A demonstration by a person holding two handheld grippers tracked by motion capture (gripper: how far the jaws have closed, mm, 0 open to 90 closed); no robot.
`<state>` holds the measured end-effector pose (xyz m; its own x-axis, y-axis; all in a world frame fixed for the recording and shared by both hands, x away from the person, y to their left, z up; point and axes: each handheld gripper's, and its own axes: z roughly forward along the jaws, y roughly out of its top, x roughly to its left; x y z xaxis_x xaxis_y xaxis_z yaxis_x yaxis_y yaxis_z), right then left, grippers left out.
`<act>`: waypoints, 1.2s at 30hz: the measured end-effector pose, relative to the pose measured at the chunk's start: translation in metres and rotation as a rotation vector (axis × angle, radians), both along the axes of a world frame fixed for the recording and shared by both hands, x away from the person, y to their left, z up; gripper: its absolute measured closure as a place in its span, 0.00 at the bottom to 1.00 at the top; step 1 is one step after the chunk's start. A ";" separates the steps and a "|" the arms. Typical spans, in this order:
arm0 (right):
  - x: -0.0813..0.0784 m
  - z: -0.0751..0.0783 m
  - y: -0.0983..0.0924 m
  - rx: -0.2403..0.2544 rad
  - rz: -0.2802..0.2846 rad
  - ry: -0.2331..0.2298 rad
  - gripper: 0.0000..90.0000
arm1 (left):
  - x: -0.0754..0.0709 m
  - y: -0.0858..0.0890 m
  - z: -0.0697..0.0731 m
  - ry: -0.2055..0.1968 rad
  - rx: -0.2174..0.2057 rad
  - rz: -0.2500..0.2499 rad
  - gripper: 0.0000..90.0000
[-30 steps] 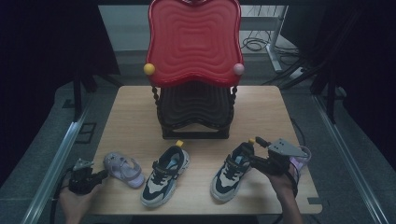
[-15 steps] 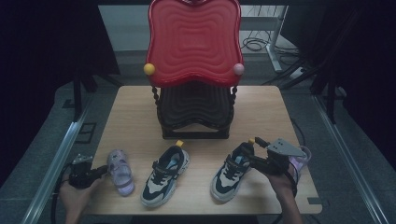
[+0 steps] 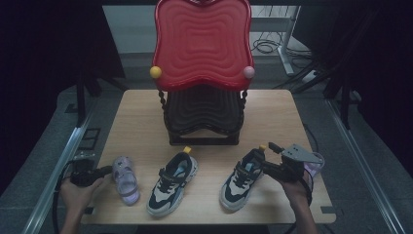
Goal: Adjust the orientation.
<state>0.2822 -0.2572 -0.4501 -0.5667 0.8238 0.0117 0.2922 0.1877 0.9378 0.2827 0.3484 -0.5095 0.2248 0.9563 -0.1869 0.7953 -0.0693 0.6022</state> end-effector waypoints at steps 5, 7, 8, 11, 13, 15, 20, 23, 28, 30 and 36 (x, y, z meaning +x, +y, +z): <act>0.001 0.000 -0.002 -0.001 -0.006 -0.001 0.40 | 0.016 -0.006 0.005 0.029 0.031 -0.023 1.00; 0.000 -0.001 -0.002 -0.001 -0.005 0.003 0.40 | 0.018 -0.007 0.006 0.031 0.032 -0.028 1.00; 0.000 -0.001 -0.001 -0.004 -0.005 0.001 0.40 | 0.019 -0.008 0.006 0.032 0.031 -0.029 1.00; 0.000 0.000 -0.001 -0.005 -0.005 0.000 0.40 | 0.023 -0.008 0.006 0.042 0.034 -0.039 1.00; 0.001 -0.001 -0.001 -0.005 -0.004 0.001 0.40 | 0.025 -0.008 0.006 0.044 0.033 -0.045 1.00; 0.001 -0.002 -0.001 -0.005 -0.005 0.005 0.40 | 0.028 -0.009 0.006 0.047 0.033 -0.050 1.00; 0.001 -0.002 0.000 -0.008 -0.003 0.006 0.40 | 0.032 -0.011 0.007 0.053 0.040 -0.067 1.00; 0.001 -0.003 0.001 -0.010 -0.001 0.008 0.40 | 0.036 -0.014 0.008 0.048 0.040 -0.068 1.00; 0.001 -0.003 0.001 -0.007 -0.002 0.009 0.40 | 0.039 -0.016 0.009 0.045 0.038 -0.072 1.00; 0.001 -0.003 0.001 -0.007 -0.004 0.010 0.40 | 0.041 -0.018 0.009 0.045 0.037 -0.073 1.00; 0.000 -0.004 0.000 -0.014 -0.007 0.010 0.40 | 0.047 -0.022 0.009 0.048 0.041 -0.096 0.99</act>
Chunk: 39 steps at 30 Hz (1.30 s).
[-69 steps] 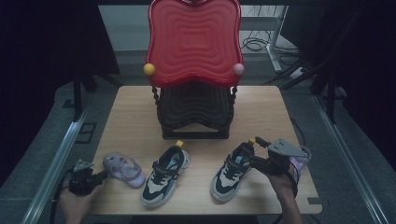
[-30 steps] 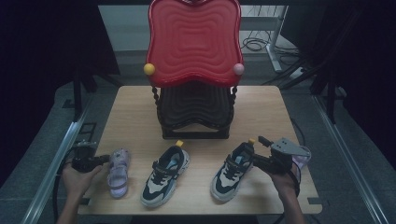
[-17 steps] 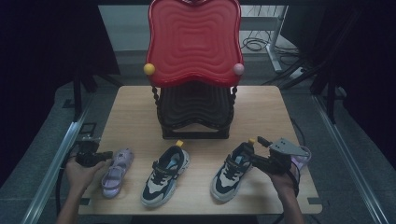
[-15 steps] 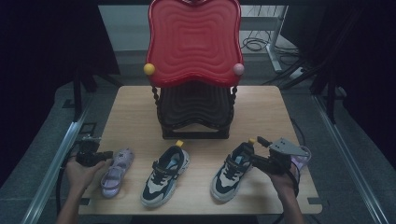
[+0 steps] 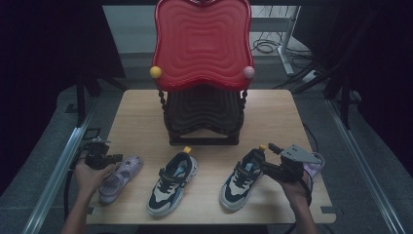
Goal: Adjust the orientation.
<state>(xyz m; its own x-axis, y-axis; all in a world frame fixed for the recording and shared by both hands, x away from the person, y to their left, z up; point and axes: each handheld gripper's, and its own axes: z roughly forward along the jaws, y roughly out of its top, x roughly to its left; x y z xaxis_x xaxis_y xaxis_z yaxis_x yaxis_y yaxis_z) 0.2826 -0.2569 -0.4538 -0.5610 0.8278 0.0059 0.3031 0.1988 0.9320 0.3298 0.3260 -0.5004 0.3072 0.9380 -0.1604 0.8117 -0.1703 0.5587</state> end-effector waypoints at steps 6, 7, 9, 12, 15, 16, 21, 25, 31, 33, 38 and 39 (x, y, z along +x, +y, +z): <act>-0.003 0.003 -0.002 0.042 0.007 0.021 0.40 | -0.011 -0.004 0.019 -0.113 0.039 0.009 0.88; -0.004 0.004 -0.001 0.037 0.008 0.016 0.40 | -0.011 -0.004 0.019 -0.113 0.039 0.009 0.84; -0.004 0.003 -0.001 0.033 0.013 0.017 0.40 | -0.016 -0.009 0.029 -0.160 0.016 -0.020 0.75; -0.003 0.001 -0.001 0.044 0.019 0.026 0.40 | -0.023 -0.026 0.040 -0.210 -0.012 -0.067 0.68; -0.003 0.000 -0.002 0.038 0.019 0.023 0.40 | -0.026 -0.036 0.043 -0.232 -0.044 -0.082 0.62; -0.003 0.000 -0.003 0.039 0.017 0.023 0.40 | -0.028 -0.038 0.043 -0.237 -0.061 -0.081 0.60; -0.001 -0.001 -0.008 0.040 0.019 0.013 0.39 | -0.036 -0.040 0.037 -0.245 -0.116 -0.075 0.54; -0.001 -0.002 -0.009 0.023 0.006 0.014 0.39 | -0.045 -0.039 0.038 -0.288 -0.158 -0.080 0.53; -0.009 -0.004 -0.004 -0.032 -0.030 0.013 0.39 | -0.055 -0.038 0.039 -0.310 -0.206 -0.086 0.50; -0.013 -0.004 -0.003 -0.042 -0.026 0.018 0.40 | -0.056 -0.039 0.039 -0.311 -0.206 -0.092 0.50; -0.033 -0.011 -0.016 -0.070 -0.069 0.019 0.41 | -0.063 -0.043 0.045 -0.353 -0.209 -0.124 0.50; -0.033 -0.011 -0.016 -0.070 -0.069 0.019 0.41 | -0.063 -0.043 0.045 -0.353 -0.209 -0.124 0.49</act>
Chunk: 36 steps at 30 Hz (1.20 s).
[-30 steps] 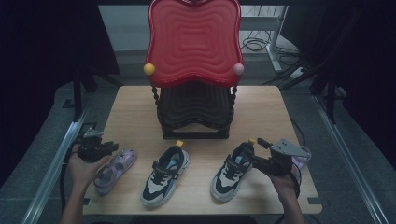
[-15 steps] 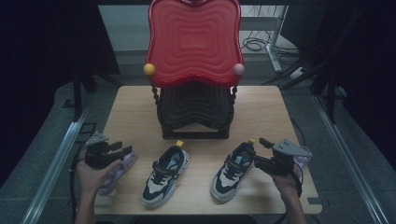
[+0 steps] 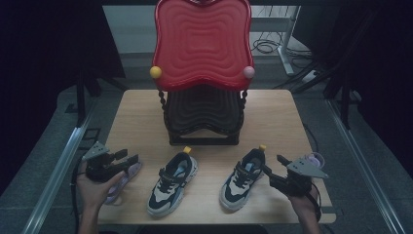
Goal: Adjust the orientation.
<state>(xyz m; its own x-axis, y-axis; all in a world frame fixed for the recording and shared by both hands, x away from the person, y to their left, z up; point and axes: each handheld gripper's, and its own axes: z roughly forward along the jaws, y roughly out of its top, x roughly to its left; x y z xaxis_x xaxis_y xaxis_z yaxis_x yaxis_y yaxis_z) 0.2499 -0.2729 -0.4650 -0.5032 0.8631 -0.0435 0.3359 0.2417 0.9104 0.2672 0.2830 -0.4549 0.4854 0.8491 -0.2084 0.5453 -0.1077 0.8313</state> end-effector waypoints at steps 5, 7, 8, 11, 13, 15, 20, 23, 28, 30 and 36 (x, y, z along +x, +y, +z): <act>-0.010 -0.003 -0.023 -0.009 -0.056 0.020 0.45 | -0.008 -0.004 -0.003 0.010 0.035 0.009 0.49; -0.014 -0.006 -0.030 0.003 -0.066 0.034 0.49 | -0.011 -0.003 -0.002 0.008 0.038 0.022 0.49; -0.015 -0.009 -0.034 0.005 -0.068 0.045 0.50 | -0.012 -0.004 -0.002 0.006 0.039 0.025 0.49; -0.018 -0.014 -0.045 0.027 -0.088 0.062 0.58 | -0.014 -0.005 -0.002 0.005 0.039 0.023 0.48; -0.019 -0.015 -0.052 0.049 -0.106 0.064 0.63 | -0.013 -0.008 -0.003 0.013 0.045 0.023 0.47; -0.019 -0.015 -0.055 0.057 -0.110 0.063 0.66 | -0.012 -0.009 -0.004 0.018 0.050 0.019 0.45; -0.023 -0.016 -0.069 0.065 -0.130 0.072 0.72 | -0.007 -0.014 -0.008 0.038 0.059 0.008 0.41; -0.027 -0.014 -0.077 0.062 -0.148 0.071 0.70 | -0.006 -0.017 -0.011 0.047 0.068 -0.004 0.39; -0.032 -0.014 -0.089 0.062 -0.165 0.091 0.68 | -0.006 -0.025 -0.014 0.068 0.093 -0.025 0.39; -0.034 -0.015 -0.095 0.059 -0.173 0.105 0.69 | -0.005 -0.027 -0.015 0.074 0.105 -0.028 0.37; -0.037 -0.022 -0.108 0.021 -0.203 0.127 0.75 | -0.003 -0.030 -0.014 0.060 0.113 -0.020 0.35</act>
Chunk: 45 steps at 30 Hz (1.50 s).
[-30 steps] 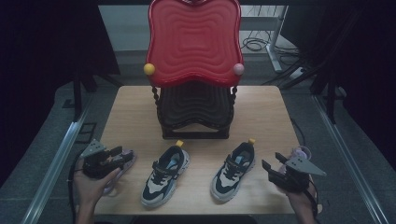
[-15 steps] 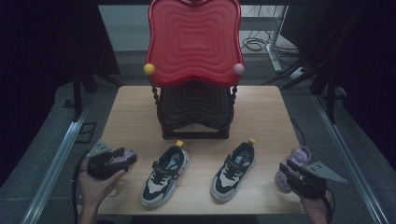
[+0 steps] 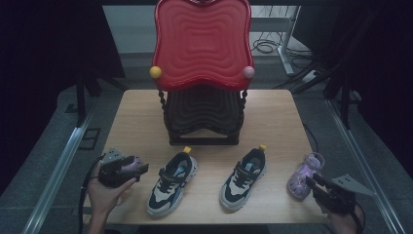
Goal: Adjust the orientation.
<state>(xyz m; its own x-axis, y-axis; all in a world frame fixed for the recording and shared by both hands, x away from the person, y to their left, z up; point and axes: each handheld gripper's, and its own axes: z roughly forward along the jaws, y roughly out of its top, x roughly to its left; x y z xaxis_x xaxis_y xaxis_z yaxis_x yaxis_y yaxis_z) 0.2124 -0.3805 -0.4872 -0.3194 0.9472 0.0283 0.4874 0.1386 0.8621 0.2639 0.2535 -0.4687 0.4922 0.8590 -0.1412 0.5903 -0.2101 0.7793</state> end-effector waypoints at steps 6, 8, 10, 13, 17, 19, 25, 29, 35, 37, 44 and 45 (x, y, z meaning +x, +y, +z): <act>-0.005 -0.003 -0.014 0.007 -0.013 0.029 0.89 | 0.000 -0.001 0.003 -0.006 -0.012 -0.014 0.35; -0.006 -0.005 -0.019 0.009 -0.023 0.045 0.94 | -0.001 -0.002 0.003 -0.007 -0.013 -0.015 0.35; -0.006 -0.006 -0.020 0.010 -0.024 0.050 0.95 | -0.001 -0.003 0.002 -0.006 -0.006 -0.017 0.35; -0.008 -0.012 -0.025 -0.001 -0.034 0.075 1.00 | -0.001 -0.007 0.002 -0.010 0.019 -0.027 0.34; -0.008 -0.019 -0.027 -0.022 -0.039 0.105 1.00 | -0.001 -0.006 0.001 -0.011 0.008 -0.023 0.34; -0.008 -0.021 -0.028 -0.039 -0.041 0.114 1.00 | -0.001 -0.005 0.001 -0.009 -0.001 -0.025 0.33; -0.006 -0.025 -0.029 -0.044 -0.046 0.124 1.00 | -0.002 -0.009 0.002 -0.010 0.001 -0.058 0.34; -0.003 -0.028 -0.027 -0.064 -0.042 0.140 1.00 | -0.002 -0.012 0.001 -0.001 0.014 -0.069 0.34; 0.001 -0.032 -0.019 -0.103 -0.023 0.160 1.00 | -0.002 -0.009 0.001 0.002 0.009 -0.056 0.34; 0.002 -0.032 -0.018 -0.105 -0.017 0.155 1.00 | -0.002 -0.008 0.001 0.002 0.007 -0.054 0.34; 0.002 -0.031 -0.018 -0.109 -0.010 0.158 1.00 | -0.003 -0.006 0.001 0.009 0.002 -0.041 0.35; 0.002 -0.031 -0.018 -0.109 -0.008 0.159 1.00 | -0.003 -0.006 0.001 0.011 0.002 -0.041 0.35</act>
<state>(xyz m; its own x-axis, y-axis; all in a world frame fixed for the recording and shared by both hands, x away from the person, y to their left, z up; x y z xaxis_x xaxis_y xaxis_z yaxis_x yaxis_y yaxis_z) 0.2144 -0.3980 -0.5184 -0.3117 0.9499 -0.0251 0.6174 0.2225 0.7545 0.2611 0.2471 -0.4681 0.5255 0.8382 -0.1454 0.5898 -0.2357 0.7724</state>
